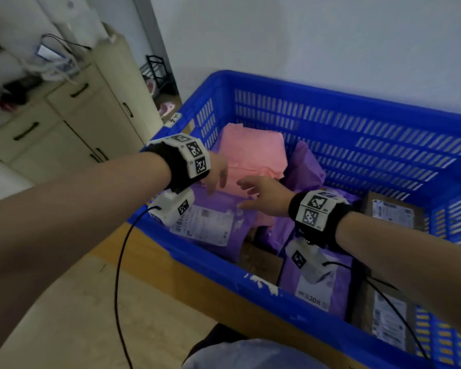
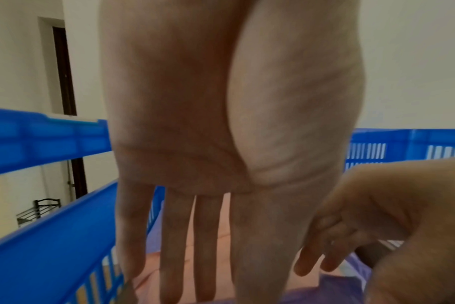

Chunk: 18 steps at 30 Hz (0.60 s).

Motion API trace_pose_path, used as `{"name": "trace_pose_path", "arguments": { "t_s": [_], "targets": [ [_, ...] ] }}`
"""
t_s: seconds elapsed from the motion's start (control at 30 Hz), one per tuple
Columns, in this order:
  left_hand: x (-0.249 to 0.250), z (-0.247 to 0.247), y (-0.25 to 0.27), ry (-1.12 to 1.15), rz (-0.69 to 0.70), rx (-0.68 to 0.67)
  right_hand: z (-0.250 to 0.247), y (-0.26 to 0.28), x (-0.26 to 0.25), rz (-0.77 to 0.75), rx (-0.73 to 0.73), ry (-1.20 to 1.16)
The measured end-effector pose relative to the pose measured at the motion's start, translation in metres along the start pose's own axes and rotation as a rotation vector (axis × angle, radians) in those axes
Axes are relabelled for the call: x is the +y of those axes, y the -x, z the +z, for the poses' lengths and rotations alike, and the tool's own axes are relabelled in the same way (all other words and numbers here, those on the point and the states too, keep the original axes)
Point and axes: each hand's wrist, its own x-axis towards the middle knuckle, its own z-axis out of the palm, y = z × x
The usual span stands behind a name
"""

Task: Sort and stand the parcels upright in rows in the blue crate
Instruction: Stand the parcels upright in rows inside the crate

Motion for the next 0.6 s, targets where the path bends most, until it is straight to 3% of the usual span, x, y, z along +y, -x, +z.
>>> {"name": "trace_pose_path", "arguments": {
  "t_s": [0.3,0.43,0.6],
  "targets": [
    [-0.021,0.017,-0.007,-0.176,-0.055,-0.101,0.010,-0.018,-0.012,-0.109,-0.041,0.117],
    [-0.018,0.014,-0.005,-0.215,-0.017,-0.046,0.008,-0.017,-0.016,-0.152,-0.030,0.131],
    [-0.013,-0.009,-0.006,-0.014,0.002,0.054,-0.013,-0.013,-0.012,-0.120,0.076,0.009]
  ]
}}
